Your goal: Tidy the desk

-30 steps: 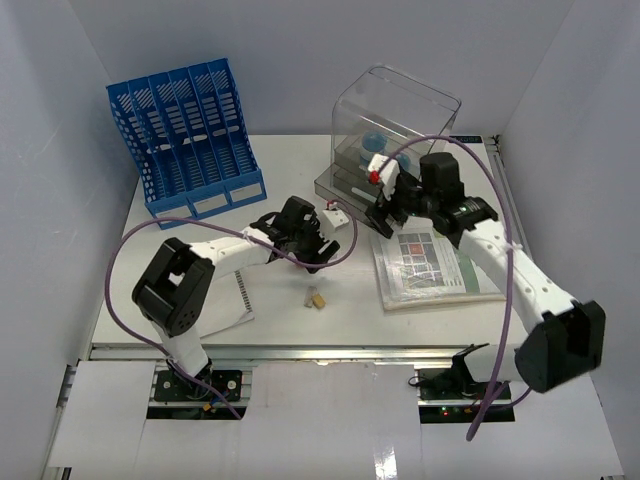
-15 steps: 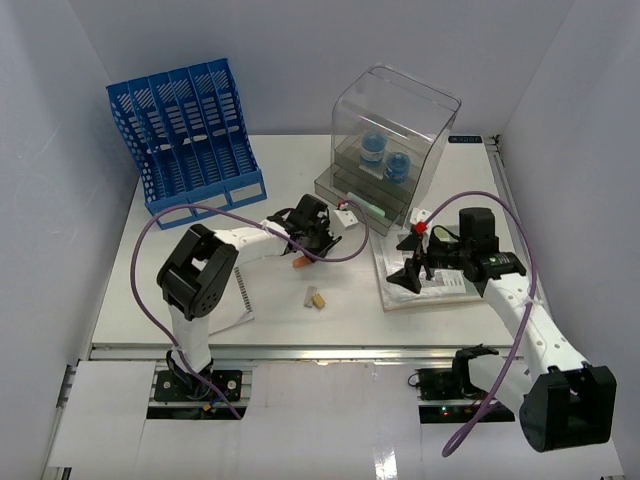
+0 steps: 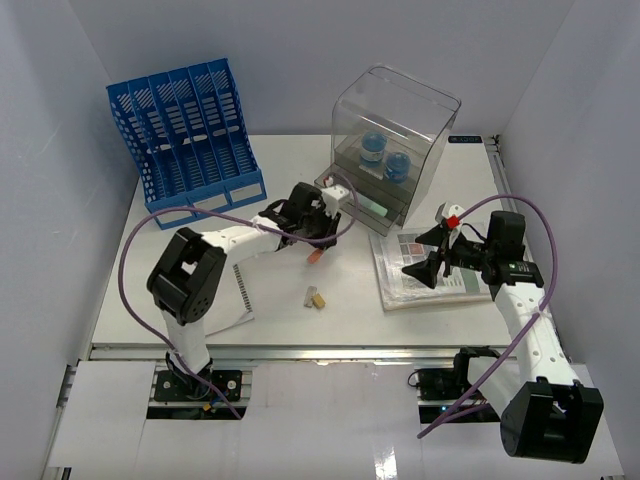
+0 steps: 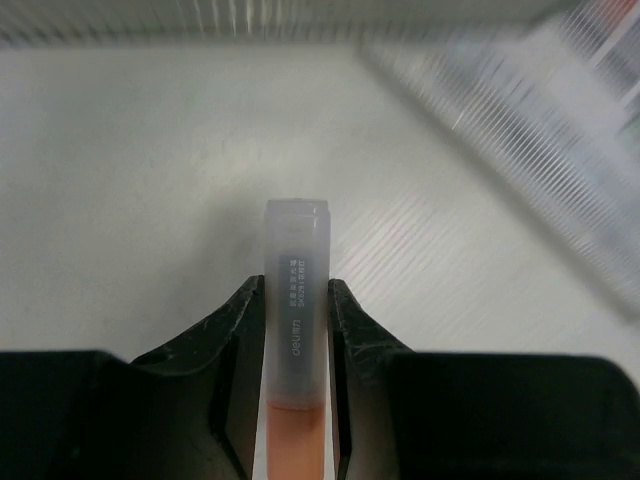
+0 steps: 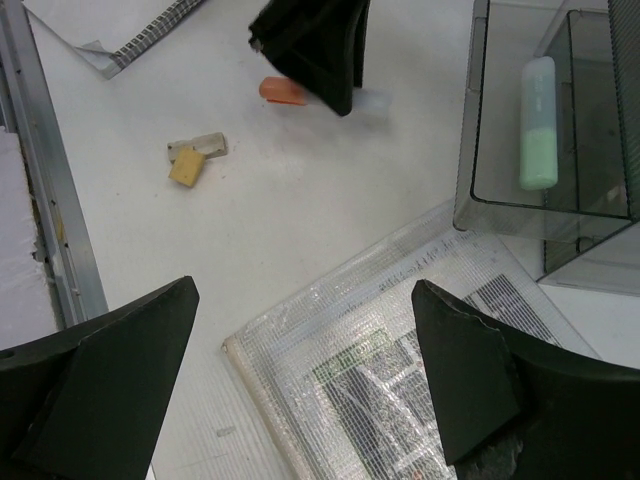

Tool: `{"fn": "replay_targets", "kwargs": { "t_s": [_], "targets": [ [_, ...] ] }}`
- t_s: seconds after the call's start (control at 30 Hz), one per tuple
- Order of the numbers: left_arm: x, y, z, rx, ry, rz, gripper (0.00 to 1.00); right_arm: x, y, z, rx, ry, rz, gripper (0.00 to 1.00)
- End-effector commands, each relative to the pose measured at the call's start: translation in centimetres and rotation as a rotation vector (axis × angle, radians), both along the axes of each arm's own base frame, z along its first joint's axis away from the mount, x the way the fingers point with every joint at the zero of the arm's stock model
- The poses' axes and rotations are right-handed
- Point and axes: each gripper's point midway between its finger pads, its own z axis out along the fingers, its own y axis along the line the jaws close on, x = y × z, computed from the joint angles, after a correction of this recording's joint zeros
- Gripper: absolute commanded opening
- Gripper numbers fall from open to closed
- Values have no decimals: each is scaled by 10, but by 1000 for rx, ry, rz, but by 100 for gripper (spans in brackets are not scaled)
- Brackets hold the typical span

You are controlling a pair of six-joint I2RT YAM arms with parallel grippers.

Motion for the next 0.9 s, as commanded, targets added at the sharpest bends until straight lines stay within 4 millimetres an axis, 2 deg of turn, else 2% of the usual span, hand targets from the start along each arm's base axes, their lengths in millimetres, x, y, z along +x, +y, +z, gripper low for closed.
{"fn": "replay_targets", "kwargs": {
  "t_s": [0.0, 0.03, 0.1, 0.17, 0.33, 0.43, 0.53, 0.57, 0.63, 0.67, 0.73, 0.8, 0.87],
  "targets": [
    [35, -31, 172, -669, -55, 182, 0, 3, -3, 9, 24, -30, -7, 94],
    [41, -25, 170, -671, -57, 207, 0, 3, -3, 10, 24, -31, -7, 93],
    [65, -20, 178, -840, 111, 444, 0, 3, -4, 10, 25, -30, -14, 94],
    [91, -19, 176, -934, 190, 585, 0, 4, -6, 11, 26, -36, -19, 93],
    [127, -38, 172, -1132, 396, 743, 0, 4, -8, 11, 28, -32, -27, 93],
    [148, -48, 160, -1182, 438, 795, 1, 5, -9, 10, 30, -30, -32, 93],
    [159, -51, 154, -1183, 432, 816, 10, 4, -9, 11, 35, -28, -28, 93],
    [161, -50, 152, -1180, 428, 827, 15, 4, -9, 11, 35, -27, -28, 93],
    [163, -50, 147, -1167, 419, 837, 43, 4, -9, 10, 37, -24, -27, 93],
    [164, -49, 146, -1159, 413, 840, 61, 4, -9, 10, 38, -25, -25, 93],
    [164, -50, 148, -1150, 396, 825, 84, 4, -9, 10, 39, -22, -24, 93],
    [161, -52, 154, -1152, 379, 792, 97, 4, -9, 9, 39, -18, -23, 93],
    [159, -53, 162, -1155, 366, 765, 98, 4, -8, 7, 41, -12, -20, 93]
  ]
}}
